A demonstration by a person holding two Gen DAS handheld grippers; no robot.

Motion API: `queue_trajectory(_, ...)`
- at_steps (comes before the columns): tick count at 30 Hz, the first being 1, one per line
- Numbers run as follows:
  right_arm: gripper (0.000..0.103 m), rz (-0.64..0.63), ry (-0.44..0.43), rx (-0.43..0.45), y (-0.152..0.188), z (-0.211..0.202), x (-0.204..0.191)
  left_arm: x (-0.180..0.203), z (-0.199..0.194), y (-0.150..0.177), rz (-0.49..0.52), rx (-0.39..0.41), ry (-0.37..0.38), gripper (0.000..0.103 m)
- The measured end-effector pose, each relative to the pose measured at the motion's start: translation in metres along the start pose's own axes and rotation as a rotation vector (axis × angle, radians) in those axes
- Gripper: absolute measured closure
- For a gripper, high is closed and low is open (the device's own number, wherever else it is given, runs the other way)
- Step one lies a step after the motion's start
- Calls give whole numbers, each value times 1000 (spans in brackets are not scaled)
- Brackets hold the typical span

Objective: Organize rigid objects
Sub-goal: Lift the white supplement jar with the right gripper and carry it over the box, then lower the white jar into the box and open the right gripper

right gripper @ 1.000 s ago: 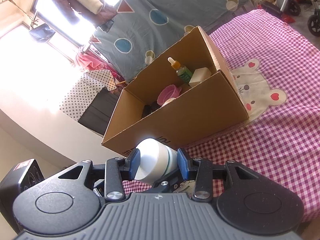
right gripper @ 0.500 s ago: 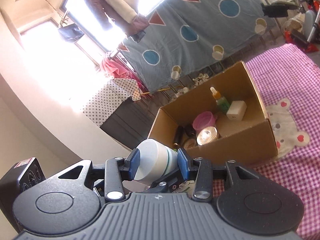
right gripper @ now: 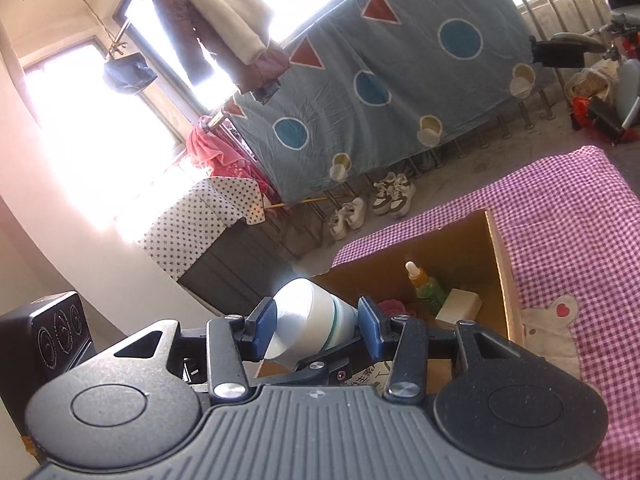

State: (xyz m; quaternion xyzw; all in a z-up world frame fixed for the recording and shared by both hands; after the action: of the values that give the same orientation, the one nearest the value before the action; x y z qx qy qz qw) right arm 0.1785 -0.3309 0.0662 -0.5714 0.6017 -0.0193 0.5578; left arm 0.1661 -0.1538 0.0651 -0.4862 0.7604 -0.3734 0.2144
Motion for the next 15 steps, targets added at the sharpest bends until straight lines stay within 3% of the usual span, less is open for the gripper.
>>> queue_trajectory(6, 55, 56, 48, -75, 5, 34, 49, -7, 50, 13, -27, -117, 27, 51)
queue_trajectory(15, 55, 9, 93, -106, 6, 51, 64, -9, 74, 18, 2, -166, 2, 50)
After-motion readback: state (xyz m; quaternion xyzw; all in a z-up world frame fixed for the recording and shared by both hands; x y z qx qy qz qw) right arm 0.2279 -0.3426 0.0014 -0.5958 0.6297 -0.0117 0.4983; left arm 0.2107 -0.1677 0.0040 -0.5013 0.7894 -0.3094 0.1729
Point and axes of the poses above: each gripper's, at about its wrist camera, not at the fingertips, and z roughly the way its jaws point, x to its right, y to its underside, the point moved 3 cm from there along z, roughly the way its jaws point, and after that the axes turned 1 degree about -y, right-handed, at the moved point
